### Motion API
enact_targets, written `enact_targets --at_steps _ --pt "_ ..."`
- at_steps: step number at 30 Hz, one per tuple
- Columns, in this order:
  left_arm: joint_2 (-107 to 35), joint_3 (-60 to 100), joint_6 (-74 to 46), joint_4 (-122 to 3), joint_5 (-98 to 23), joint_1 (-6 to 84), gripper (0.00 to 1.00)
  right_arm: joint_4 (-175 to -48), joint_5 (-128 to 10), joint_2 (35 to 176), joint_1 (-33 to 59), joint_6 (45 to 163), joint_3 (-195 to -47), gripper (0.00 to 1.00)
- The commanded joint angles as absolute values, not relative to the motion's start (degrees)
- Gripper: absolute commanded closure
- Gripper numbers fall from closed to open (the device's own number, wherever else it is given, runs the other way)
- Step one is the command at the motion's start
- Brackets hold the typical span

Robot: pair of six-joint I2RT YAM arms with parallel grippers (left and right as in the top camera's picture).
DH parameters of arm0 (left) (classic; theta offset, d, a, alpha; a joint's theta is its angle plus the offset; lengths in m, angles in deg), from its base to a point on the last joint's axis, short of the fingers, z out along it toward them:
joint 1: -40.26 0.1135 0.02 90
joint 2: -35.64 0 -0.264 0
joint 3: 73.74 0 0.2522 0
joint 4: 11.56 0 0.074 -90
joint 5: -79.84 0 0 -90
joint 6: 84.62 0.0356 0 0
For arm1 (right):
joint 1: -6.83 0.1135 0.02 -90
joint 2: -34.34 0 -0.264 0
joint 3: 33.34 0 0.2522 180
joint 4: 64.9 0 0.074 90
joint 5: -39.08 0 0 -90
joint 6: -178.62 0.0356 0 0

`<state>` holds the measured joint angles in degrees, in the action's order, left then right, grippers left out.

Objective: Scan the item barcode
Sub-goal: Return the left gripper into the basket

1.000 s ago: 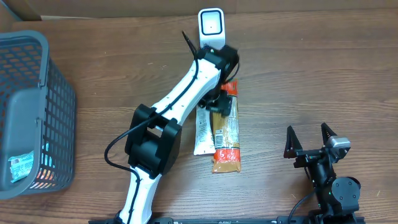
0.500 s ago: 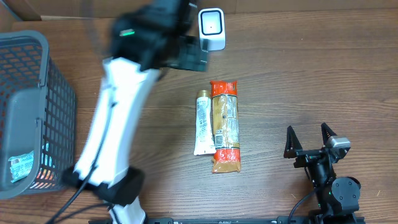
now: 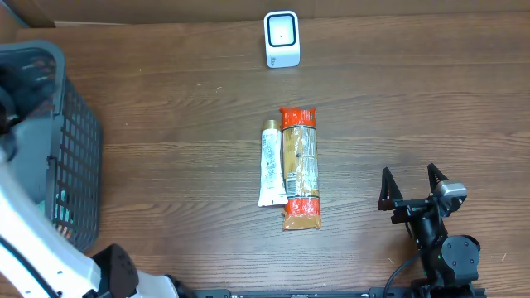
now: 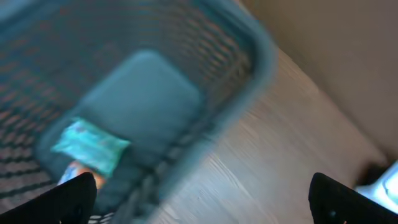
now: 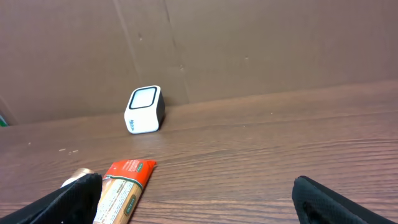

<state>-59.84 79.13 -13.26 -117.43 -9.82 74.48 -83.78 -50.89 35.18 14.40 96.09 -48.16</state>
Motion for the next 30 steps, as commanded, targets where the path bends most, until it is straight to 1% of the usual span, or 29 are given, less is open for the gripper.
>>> enact_targets --at_steps 1,6,13,21,30 --pt "-59.8 79.5 -15.7 -117.3 -13.2 82.0 0.00 -83.5 -50.6 34.7 14.2 96.0 -47.6 0.00" --pt "-62.1 77.3 -17.6 -117.1 -14.3 89.1 0.00 -83.5 -50.6 34.7 14.2 96.0 -47.6 0.00" --pt "-65.1 67.7 -17.4 -114.1 -10.9 91.9 0.00 -83.5 -50.6 34.7 14.2 96.0 -47.6 0.00" --pt "-65.1 49.3 -17.3 -104.5 -7.6 93.3 0.00 -83.5 -50.5 34.7 14.2 96.0 -47.6 0.00" --pt "-65.1 28.8 -17.4 -89.2 -6.5 93.6 0.00 -83.5 -50.6 34.7 14.2 96.0 -47.6 0.00"
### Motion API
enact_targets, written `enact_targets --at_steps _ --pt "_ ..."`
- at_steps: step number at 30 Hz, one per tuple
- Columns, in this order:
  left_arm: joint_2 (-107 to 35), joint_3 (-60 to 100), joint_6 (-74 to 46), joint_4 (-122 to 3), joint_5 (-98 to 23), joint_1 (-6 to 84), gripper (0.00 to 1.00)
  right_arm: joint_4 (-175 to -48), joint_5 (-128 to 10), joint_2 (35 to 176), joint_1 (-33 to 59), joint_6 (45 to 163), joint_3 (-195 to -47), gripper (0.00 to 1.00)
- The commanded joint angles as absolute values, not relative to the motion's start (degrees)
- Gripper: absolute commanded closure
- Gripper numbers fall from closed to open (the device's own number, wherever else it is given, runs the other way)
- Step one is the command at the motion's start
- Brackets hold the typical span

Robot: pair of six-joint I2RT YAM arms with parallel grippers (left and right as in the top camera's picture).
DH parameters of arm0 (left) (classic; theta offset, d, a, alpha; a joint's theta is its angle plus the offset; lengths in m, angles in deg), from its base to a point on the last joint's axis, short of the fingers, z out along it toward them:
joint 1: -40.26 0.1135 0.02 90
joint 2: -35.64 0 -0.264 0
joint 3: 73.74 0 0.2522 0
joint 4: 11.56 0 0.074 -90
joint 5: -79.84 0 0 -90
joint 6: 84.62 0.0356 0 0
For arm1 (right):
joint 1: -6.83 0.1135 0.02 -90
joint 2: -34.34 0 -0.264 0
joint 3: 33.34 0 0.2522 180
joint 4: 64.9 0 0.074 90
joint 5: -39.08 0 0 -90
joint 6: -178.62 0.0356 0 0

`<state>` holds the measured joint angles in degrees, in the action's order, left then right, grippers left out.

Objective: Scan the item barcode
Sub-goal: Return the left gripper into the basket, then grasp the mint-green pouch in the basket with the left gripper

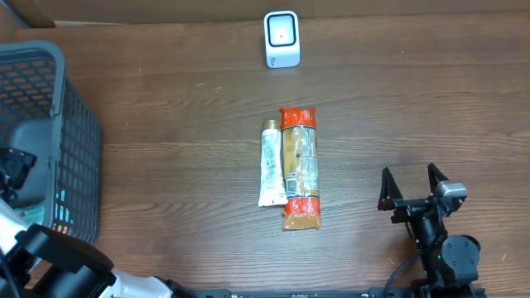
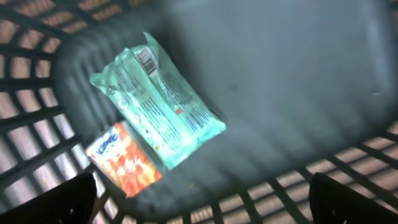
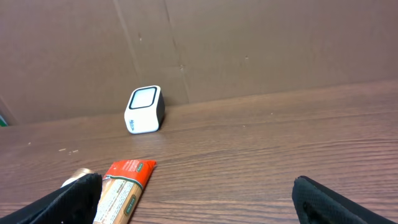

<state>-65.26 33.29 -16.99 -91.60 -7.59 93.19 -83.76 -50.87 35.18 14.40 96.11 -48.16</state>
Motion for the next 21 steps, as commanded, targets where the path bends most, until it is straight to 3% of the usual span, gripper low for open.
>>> enact_targets --at_steps 1,11,21 --pt "-65.1 26.7 -17.4 -87.2 -6.5 93.6 0.00 -83.5 -50.6 34.7 14.2 96.0 -47.6 0.00" --pt "-65.2 12.9 -17.4 -72.9 -0.2 93.6 0.00 -83.5 -50.5 34.7 14.2 96.0 -47.6 0.00" --pt "-66.3 9.2 -17.4 -65.1 2.3 95.3 0.00 -83.5 -50.5 34.7 14.2 96.0 -47.6 0.00"
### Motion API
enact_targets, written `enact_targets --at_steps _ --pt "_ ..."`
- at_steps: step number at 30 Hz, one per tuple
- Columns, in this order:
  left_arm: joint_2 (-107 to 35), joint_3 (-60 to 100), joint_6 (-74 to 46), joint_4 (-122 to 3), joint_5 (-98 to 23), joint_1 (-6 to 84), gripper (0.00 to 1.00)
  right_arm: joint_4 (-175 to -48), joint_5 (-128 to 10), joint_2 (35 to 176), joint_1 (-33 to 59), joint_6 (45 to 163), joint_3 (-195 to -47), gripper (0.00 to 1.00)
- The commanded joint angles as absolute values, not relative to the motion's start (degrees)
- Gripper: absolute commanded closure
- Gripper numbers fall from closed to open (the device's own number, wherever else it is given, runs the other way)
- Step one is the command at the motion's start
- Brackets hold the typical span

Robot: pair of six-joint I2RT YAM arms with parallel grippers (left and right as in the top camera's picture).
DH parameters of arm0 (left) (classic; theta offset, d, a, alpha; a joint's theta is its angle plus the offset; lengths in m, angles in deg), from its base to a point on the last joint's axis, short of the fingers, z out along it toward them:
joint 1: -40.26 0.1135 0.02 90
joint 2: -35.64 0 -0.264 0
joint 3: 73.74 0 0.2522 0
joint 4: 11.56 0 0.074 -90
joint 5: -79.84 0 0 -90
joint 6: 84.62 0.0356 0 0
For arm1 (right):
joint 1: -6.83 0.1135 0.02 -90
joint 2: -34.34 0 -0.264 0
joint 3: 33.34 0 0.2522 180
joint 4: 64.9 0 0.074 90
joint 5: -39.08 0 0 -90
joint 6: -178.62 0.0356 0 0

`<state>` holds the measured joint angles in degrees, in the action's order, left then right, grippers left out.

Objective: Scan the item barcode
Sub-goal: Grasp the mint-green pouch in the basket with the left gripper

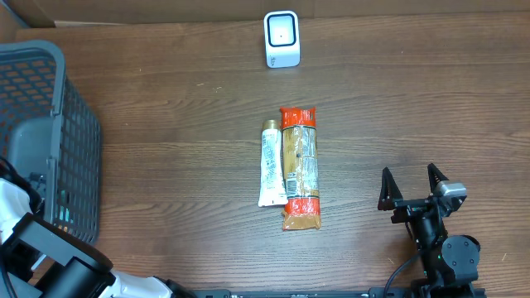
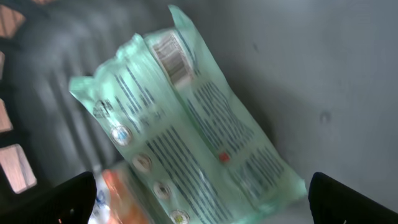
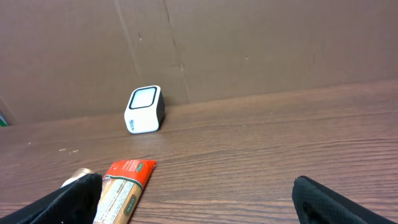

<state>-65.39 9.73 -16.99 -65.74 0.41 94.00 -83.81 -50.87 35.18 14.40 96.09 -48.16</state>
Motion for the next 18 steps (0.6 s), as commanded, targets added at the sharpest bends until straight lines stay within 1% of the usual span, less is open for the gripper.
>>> enact_targets --at_steps 1,14,15,17,18 --pt "-66.7 9.2 -17.4 -64.9 2.3 95.6 0.00 -83.5 -50.6 34.7 14.2 96.0 -47.6 0.00" --pt "-73.7 9.2 -17.4 -63.3 2.6 96.3 0.01 -83.5 -50.5 34.7 14.2 96.0 -47.6 0.00" --pt "-73.9 9.2 -17.4 -63.0 2.6 96.3 0.05 -83.5 -50.5 34.7 14.2 96.0 -47.6 0.00" --pt "-74.0 9.2 -17.3 -62.6 2.6 96.3 0.19 -83.5 -50.5 34.7 14.2 96.0 -47.6 0.00" --pt "-74.0 9.2 -17.3 -62.3 2.6 96.3 0.28 -83.5 -50.5 34.7 14.2 96.0 -47.6 0.00"
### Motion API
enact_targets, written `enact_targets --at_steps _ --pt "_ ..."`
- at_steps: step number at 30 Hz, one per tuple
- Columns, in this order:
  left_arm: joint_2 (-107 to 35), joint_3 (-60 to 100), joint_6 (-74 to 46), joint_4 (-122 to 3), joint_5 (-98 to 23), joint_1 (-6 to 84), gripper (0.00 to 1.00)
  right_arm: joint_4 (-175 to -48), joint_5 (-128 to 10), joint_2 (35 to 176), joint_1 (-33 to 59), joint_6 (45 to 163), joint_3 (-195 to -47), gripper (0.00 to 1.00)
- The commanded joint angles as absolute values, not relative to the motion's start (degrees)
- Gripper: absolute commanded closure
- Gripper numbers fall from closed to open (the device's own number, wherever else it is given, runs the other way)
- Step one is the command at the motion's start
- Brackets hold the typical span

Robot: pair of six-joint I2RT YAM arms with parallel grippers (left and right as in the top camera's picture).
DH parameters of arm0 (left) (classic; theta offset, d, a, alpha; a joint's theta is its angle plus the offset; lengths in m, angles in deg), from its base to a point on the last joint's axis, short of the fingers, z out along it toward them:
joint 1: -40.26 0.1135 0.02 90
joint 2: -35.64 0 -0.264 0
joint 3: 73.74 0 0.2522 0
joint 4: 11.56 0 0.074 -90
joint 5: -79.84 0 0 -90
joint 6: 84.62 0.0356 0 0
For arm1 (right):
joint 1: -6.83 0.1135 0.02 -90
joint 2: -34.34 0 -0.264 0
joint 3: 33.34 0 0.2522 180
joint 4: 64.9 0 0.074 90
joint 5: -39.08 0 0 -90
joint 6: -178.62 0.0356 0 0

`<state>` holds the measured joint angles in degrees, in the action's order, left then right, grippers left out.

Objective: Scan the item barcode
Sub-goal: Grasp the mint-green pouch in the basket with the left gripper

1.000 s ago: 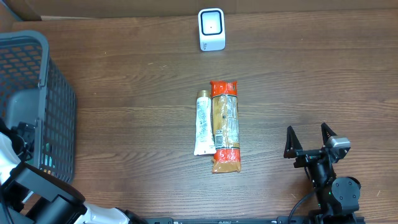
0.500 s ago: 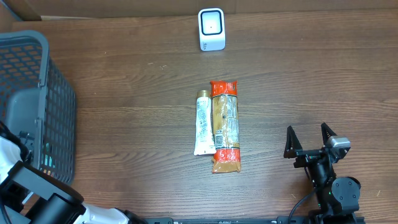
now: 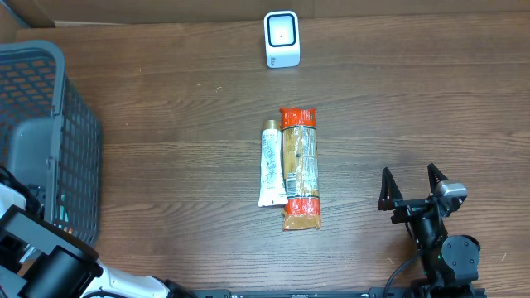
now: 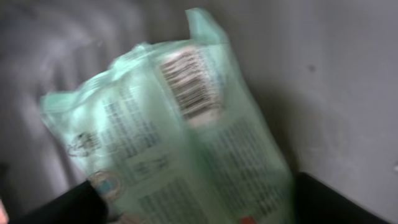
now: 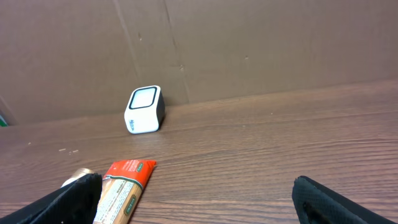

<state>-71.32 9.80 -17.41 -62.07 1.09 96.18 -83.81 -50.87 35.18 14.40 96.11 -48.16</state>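
A pale green packet (image 4: 180, 137) with a barcode (image 4: 189, 90) on its upper side lies on the floor of the grey basket (image 3: 50, 99). My left gripper (image 4: 199, 202) is open, low over this packet, one finger on each side of its near end. The left arm (image 3: 33, 248) reaches into the basket at the overhead view's left edge. The white scanner (image 3: 281, 38) stands at the table's far edge. My right gripper (image 3: 411, 189) is open near the front right, holding nothing.
A white tube (image 3: 270, 164) and a tan packet with orange ends (image 3: 300, 165) lie side by side at mid-table. A brown cardboard wall (image 5: 249, 43) rises behind the scanner (image 5: 145, 109). The basket's mesh sides enclose the left gripper.
My left gripper has come closer to the green packet, which now fills most of the view and reaches between the fingers. The right arm has not moved.
My left gripper was above the basket's rim, open. Then it was inside the basket, looking down on a green packet and an orange one. It then hung nearer the green packet, and now is low over it. The right arm stayed still throughout.
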Motion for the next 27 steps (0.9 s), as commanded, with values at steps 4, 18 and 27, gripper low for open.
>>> enact_targets --at_steps 4,18,27 --pt "-74.0 9.2 -16.9 -61.9 2.6 96.3 0.77 -83.5 -50.6 34.7 14.2 96.0 -47.6 0.00" --pt "-74.0 29.4 -13.5 -81.7 0.9 95.9 0.96 -83.5 -50.6 34.7 14.2 96.0 -47.6 0.00" --pt "-73.9 54.7 -7.8 -98.8 -7.2 93.9 0.96 -83.5 -50.6 34.7 14.2 96.0 -47.6 0.00"
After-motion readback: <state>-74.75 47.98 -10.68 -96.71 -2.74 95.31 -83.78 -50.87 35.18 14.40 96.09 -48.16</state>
